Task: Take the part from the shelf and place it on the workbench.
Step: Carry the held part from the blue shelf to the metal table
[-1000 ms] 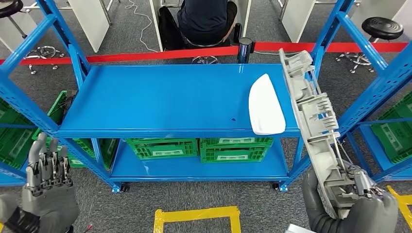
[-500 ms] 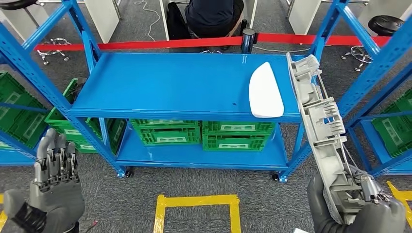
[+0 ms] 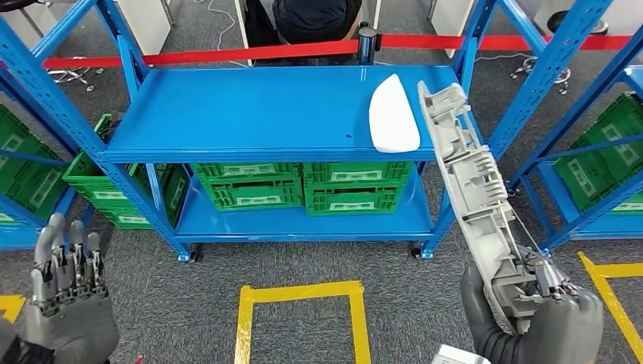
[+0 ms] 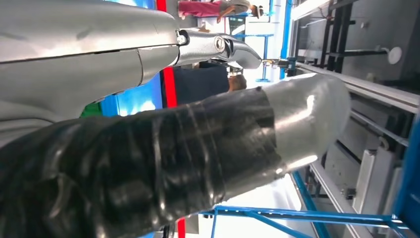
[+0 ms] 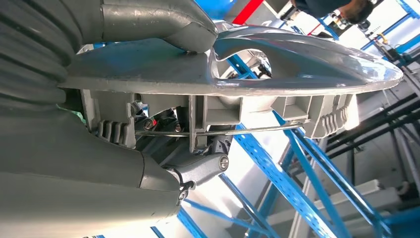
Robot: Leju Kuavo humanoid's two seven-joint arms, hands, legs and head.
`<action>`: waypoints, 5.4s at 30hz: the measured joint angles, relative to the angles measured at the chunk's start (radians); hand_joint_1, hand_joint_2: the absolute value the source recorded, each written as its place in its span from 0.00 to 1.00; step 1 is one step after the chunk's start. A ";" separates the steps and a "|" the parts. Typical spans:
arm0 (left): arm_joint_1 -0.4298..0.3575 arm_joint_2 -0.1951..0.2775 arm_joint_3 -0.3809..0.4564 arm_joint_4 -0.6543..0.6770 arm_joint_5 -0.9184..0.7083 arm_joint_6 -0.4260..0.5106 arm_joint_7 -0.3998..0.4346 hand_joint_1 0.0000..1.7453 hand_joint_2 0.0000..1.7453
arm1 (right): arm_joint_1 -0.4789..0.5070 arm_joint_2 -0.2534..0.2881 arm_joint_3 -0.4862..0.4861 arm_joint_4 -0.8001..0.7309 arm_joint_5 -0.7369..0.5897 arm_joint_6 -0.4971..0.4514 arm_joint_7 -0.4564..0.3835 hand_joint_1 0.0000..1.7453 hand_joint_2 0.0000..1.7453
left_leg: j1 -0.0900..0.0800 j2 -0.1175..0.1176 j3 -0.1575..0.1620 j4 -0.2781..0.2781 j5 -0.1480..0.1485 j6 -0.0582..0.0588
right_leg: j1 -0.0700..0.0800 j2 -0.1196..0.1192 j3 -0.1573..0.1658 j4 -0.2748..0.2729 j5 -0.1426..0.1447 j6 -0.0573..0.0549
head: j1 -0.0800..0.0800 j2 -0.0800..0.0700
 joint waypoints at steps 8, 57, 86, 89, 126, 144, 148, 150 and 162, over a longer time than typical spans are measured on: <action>0.000 -0.006 -0.016 0.005 0.000 0.002 0.000 0.00 0.00 | 0.007 -0.015 -0.013 0.000 -0.003 0.000 0.001 1.00 1.00 | 0.007 0.004 -0.107 0.018 0.088 0.014 | -0.008 0.008 0.001 0.264 -0.149 0.028 | 0.038 0.000; -0.026 -0.008 -0.042 -0.005 -0.001 0.018 0.027 0.00 0.00 | 0.001 -0.055 -0.068 -0.004 -0.095 0.004 -0.002 1.00 1.00 | -0.012 -0.001 -0.023 0.114 -0.013 0.008 | 0.006 0.010 -0.020 0.029 -0.016 -0.029 | 0.037 0.000; -0.032 -0.012 -0.051 -0.008 0.010 0.014 0.034 0.00 0.00 | 0.006 -0.065 -0.093 -0.007 -0.127 0.019 -0.006 1.00 1.00 | 0.008 0.002 -0.138 0.262 0.042 -0.030 | -0.008 0.006 0.032 0.005 -0.049 -0.023 | 0.024 0.000; -0.033 -0.012 -0.052 -0.008 0.008 0.016 0.036 0.00 0.00 | 0.009 -0.065 -0.093 -0.007 -0.128 0.019 -0.006 1.00 1.00 | 0.002 0.002 0.019 0.046 -0.011 -0.012 | -0.006 0.005 0.008 0.007 -0.017 -0.009 | 0.018 0.000; -0.032 -0.017 -0.064 -0.008 -0.003 0.026 0.055 0.00 0.00 | 0.022 -0.075 -0.111 -0.017 -0.149 0.020 -0.012 1.00 1.00 | 0.055 -0.001 -0.123 0.070 0.063 -0.071 | -0.048 0.029 0.059 0.057 -0.104 0.027 | 0.058 0.000; -0.037 -0.018 -0.066 -0.013 0.001 0.031 0.056 0.00 0.00 | 0.025 -0.076 -0.117 -0.018 -0.163 0.020 -0.017 1.00 1.00 | -0.021 0.009 -0.053 0.003 0.052 0.049 | 0.001 0.025 -0.043 0.094 -0.088 0.018 | 0.033 0.000; -0.035 -0.017 -0.066 -0.013 0.008 0.029 0.053 0.00 0.00 | 0.026 -0.077 -0.118 -0.017 -0.167 0.021 -0.020 1.00 1.00 | -0.019 0.013 -0.094 0.011 0.082 0.046 | -0.006 0.025 -0.044 0.268 -0.182 0.035 | 0.054 0.000; -0.034 -0.018 -0.066 -0.012 0.011 0.030 0.053 0.00 0.00 | 0.026 -0.077 -0.118 -0.017 -0.171 0.021 -0.020 1.00 1.00 | -0.018 0.013 -0.116 0.026 0.093 0.040 | -0.009 0.024 0.028 0.194 -0.136 0.038 | 0.063 0.000; -0.032 -0.017 -0.067 -0.009 0.008 0.039 0.054 0.00 0.00 | 0.027 -0.079 -0.121 -0.016 -0.200 0.020 -0.022 1.00 1.00 | 0.005 -0.001 -0.279 0.310 -0.012 -0.040 | -0.012 -0.001 0.127 -0.003 -0.118 -0.029 | 0.051 0.000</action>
